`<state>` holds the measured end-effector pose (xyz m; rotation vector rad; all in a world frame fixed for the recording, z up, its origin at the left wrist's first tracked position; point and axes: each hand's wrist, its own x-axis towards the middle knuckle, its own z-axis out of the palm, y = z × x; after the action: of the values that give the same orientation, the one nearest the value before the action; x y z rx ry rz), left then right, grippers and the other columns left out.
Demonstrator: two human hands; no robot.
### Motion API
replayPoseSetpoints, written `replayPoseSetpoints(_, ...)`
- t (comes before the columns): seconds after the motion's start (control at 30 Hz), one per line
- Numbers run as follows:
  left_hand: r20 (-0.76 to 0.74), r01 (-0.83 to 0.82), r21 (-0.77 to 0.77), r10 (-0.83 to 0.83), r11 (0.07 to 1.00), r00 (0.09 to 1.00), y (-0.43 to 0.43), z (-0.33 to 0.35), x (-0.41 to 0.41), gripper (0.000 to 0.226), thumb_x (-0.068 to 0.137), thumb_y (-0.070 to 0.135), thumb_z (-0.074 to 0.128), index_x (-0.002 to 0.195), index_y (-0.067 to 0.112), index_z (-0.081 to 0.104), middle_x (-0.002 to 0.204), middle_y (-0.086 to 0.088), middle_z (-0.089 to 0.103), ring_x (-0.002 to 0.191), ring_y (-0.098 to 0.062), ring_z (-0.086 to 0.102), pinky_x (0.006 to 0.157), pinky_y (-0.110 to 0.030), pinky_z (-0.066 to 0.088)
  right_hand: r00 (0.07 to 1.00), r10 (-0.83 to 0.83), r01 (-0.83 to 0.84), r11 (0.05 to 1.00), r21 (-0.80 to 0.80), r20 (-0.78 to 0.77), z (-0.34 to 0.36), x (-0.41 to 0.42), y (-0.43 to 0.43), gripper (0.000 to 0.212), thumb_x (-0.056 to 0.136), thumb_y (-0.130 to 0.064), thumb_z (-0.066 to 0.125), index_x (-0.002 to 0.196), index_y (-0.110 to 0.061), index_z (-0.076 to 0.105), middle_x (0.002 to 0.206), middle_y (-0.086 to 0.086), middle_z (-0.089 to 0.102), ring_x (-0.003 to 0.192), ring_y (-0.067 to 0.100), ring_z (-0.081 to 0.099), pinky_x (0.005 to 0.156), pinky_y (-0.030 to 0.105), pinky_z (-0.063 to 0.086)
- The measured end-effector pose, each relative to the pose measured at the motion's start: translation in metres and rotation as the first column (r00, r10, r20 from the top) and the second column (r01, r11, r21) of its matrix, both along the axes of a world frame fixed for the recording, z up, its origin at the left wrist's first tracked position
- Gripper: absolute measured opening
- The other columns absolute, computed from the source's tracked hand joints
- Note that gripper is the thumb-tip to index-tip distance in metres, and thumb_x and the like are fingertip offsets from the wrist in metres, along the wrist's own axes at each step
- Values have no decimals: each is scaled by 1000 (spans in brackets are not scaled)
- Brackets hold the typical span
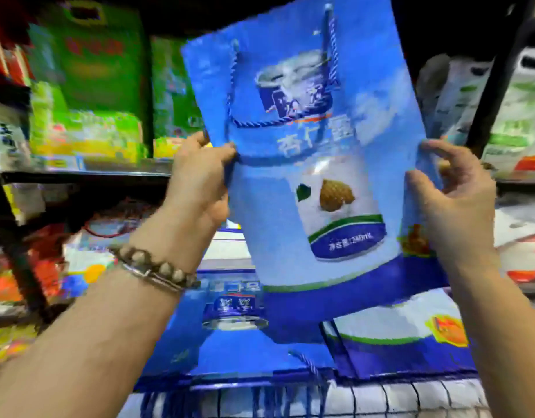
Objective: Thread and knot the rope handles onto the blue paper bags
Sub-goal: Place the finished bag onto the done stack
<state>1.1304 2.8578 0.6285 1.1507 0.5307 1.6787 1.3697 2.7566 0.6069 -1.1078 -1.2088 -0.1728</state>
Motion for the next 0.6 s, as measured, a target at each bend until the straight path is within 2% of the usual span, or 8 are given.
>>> replayPoseSetpoints(0.07,-54,-63,-76,59,995,997,-3,-8,36,55,77,-17,50,125,9,41,81,-8,67,64,-21,62,51,-25,51,991,-104,122,962,-244,86,-6,29,0,55,68,-33,72,119,-21,59,112,-1,60,100,11,54,90,22,40)
replayPoseSetpoints(0.13,-220,-126,-42,114,991,969,6,-30,70,68,70,-20,52,126,13,35,100,-18,63,80,-25,60,64,-35,50,977,-144,200,865,-460,155,-18,52,-1,63,70,-32,78,126,-14,55,125,10,56,115,23,51,96,30,36)
replayPoseSetpoints(0.17,-288,-114,-58,93,992,953,17,-46,83,67,68,-21,53,124,13,36,107,-20,60,86,-26,59,69,-39,49,971,-159,232,809,-540,179,-27,60,-2,61,73,-30,75,127,-11,54,130,12,54,119,26,49,95,27,33)
replayPoseSetpoints(0.23,-426,-123,-128,57,984,903,34,-73,100,66,70,-17,57,128,9,38,114,-16,56,91,-24,55,75,-38,48,951,-195,307,686,-659,240,-49,74,-1,61,75,-34,72,128,-11,53,133,13,52,121,29,48,89,28,33)
replayPoseSetpoints(0.37,-709,-204,-207,-3,957,706,39,-117,130,64,79,-2,61,136,13,35,127,-10,53,100,-27,57,79,-31,47,913,-179,407,459,-790,367,-97,98,4,63,75,-51,66,125,-15,55,121,19,56,109,35,54,82,39,42)
replayPoseSetpoints(0.43,-807,-235,-155,15,960,591,40,-126,136,62,83,1,57,139,12,30,132,-13,49,114,-31,51,86,-31,41,904,-163,426,427,-798,396,-113,102,8,58,78,-53,62,117,-11,58,113,19,58,103,35,55,78,40,45)
replayPoseSetpoints(0.5,-898,-240,10,114,971,424,37,-130,139,62,86,5,54,141,12,26,139,-16,39,123,-33,43,94,-34,37,882,-172,470,412,-781,440,-121,103,11,55,80,-55,58,115,-12,58,107,17,57,101,33,55,78,38,44)
replayPoseSetpoints(0.6,-964,-60,255,258,965,63,20,-137,148,50,93,26,45,139,14,31,147,-17,24,133,-33,27,108,-39,26,798,-202,600,358,-716,568,-125,104,15,54,80,-63,51,113,-20,59,109,10,54,103,29,54,82,35,45)
